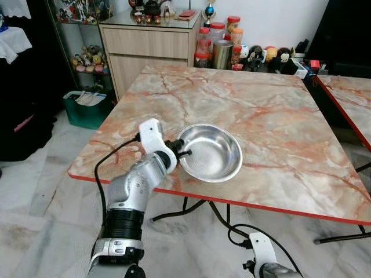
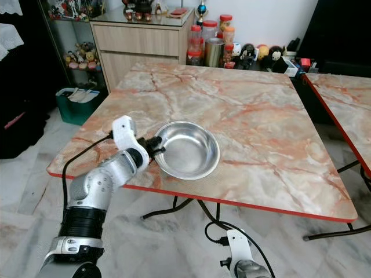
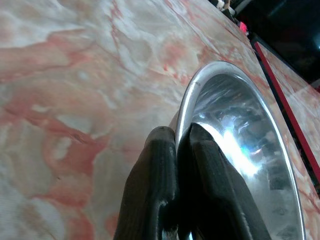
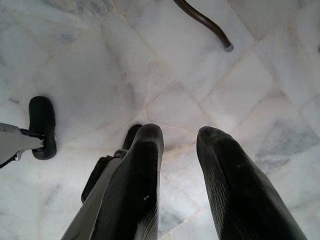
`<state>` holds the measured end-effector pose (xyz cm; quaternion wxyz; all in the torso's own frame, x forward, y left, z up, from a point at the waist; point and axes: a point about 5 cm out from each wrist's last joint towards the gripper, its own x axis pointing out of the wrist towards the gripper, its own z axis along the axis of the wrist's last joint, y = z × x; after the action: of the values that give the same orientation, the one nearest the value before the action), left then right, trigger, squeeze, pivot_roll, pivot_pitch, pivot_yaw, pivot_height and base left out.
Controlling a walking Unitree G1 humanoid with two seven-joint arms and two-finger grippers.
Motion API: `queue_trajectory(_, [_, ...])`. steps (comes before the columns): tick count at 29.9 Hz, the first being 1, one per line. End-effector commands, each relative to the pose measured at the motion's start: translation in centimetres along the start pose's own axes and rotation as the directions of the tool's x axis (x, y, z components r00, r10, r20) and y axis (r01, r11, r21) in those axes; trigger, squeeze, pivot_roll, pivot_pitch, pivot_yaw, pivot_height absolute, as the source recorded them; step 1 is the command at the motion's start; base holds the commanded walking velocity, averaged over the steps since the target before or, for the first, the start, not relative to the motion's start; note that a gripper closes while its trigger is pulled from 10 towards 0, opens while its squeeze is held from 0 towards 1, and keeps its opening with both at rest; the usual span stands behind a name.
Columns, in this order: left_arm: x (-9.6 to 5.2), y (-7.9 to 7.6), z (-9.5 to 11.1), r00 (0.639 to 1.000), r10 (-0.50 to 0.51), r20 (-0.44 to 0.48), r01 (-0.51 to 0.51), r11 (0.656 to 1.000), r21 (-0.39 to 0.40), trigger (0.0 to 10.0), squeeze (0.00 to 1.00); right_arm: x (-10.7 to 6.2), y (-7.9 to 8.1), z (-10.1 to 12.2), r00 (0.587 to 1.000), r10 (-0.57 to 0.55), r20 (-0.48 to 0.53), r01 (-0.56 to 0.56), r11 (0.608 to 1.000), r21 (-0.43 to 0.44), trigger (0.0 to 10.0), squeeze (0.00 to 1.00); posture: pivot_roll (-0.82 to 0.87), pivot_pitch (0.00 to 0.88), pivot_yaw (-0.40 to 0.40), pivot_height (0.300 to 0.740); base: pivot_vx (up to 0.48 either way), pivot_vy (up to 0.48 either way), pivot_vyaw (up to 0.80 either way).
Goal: Setting the table
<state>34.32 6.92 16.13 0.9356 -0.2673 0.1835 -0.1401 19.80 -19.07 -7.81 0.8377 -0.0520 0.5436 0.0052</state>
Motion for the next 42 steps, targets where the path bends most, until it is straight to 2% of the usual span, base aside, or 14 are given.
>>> queue_trajectory(1, [0.4, -2.2, 0.8, 0.997, -0.067, 0.033, 0.067, 0.998, 0.001, 10.0, 0.0, 0.0, -0.1, 0.3, 1.0, 0.001, 0.02, -0.001, 1.0, 0.022, 10.0, 0.0, 0.07, 0.0, -0.029, 0.728, 0.0, 0.0, 0.0])
queue_trajectory(7, [0.4, -2.1, 1.2, 0.997, -0.054, 0.053, 0.053, 0.998, 0.02, 10.0, 0.0, 0.0, 0.0, 0.4, 1.0, 0.0, 0.015, 0.0, 1.0, 0.013, 10.0, 0.0, 0.07, 0.0, -0.025, 0.728, 0.0, 0.0, 0.0])
queue_trajectory(17, [0.3, -1.4, 1.8, 0.997, -0.03, 0.065, 0.027, 0.999, 0.035, 10.0, 0.0, 0.0, 0.0, 0.5, 1.0, 0.004, 0.02, -0.004, 1.0, 0.02, 10.0, 0.0, 0.07, 0.0, -0.021, 0.728, 0.275, 0.0, 0.0])
queue_trajectory(42, [-0.1, -1.4, 2.0, 0.996, -0.03, 0.078, 0.025, 0.998, 0.064, 10.0, 0.0, 0.0, 0.2, 0.2, 1.0, 0.019, 0.013, -0.019, 1.0, 0.014, 10.0, 0.0, 0.07, 0.0, -0.01, 0.728, 0.367, 0.0, 0.0])
